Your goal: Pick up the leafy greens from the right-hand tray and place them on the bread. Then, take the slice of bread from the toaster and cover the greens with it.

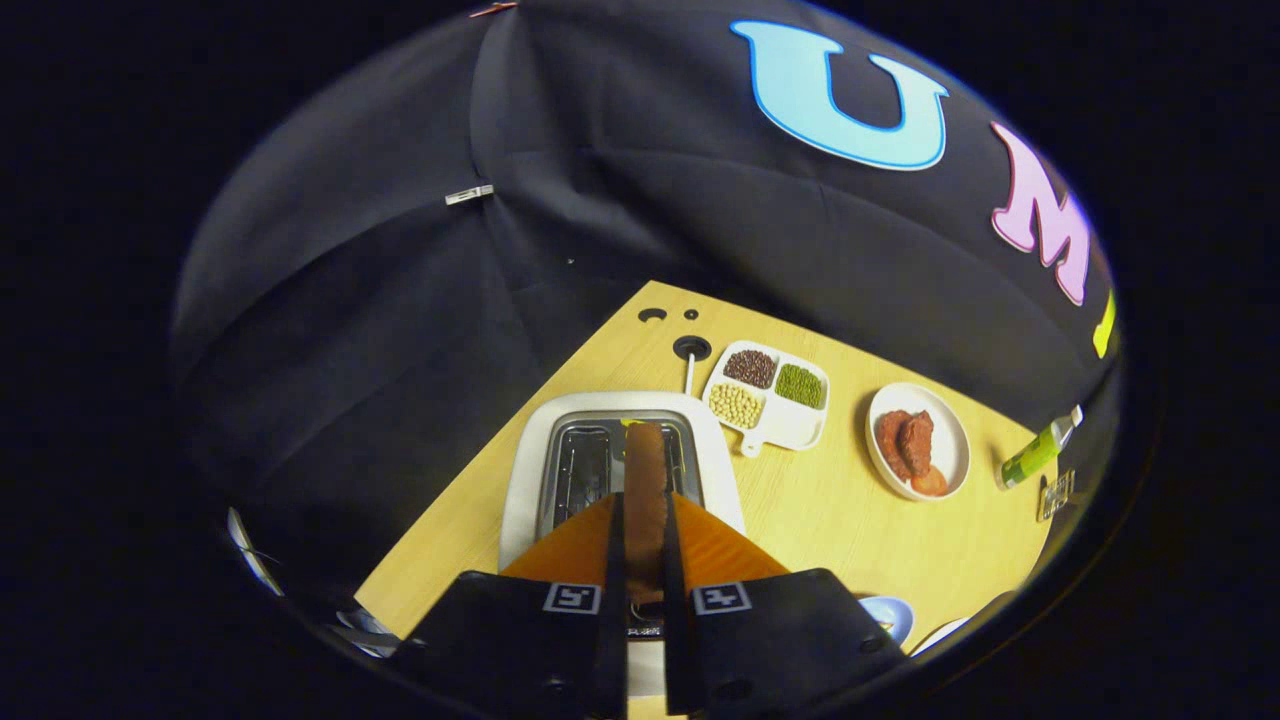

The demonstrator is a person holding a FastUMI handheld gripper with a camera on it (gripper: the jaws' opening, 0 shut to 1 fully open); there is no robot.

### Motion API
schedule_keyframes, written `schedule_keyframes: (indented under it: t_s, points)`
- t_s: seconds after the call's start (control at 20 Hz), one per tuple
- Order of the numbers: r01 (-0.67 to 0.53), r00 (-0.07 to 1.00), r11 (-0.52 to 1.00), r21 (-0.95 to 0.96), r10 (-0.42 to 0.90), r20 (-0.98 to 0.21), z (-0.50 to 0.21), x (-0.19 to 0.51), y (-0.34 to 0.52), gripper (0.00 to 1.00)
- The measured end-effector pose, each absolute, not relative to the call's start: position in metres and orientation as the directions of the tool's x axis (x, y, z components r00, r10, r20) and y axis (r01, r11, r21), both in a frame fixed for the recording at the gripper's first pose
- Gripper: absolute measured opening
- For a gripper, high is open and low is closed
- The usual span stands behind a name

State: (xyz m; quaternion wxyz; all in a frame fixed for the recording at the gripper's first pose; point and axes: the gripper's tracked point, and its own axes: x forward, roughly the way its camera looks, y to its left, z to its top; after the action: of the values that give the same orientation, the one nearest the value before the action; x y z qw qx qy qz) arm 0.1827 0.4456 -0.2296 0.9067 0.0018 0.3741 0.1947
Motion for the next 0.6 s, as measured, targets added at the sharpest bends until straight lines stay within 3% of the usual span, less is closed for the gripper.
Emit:
schedule_keyframes:
  t_s: [0.05, 0.15, 0.6]
  points:
    - [-0.346, 0.643, 0.927, 0.147, 0.348, -0.682, -0.229, 0.186, 0.442, 0.18]
    - [-0.343, 0.647, 0.923, 0.177, 0.369, -0.668, -0.216, 0.182, 0.439, 0.14]
    - [-0.34, 0.736, 0.904, 0.258, 0.427, -0.525, -0.127, 0.167, 0.384, 0.14]
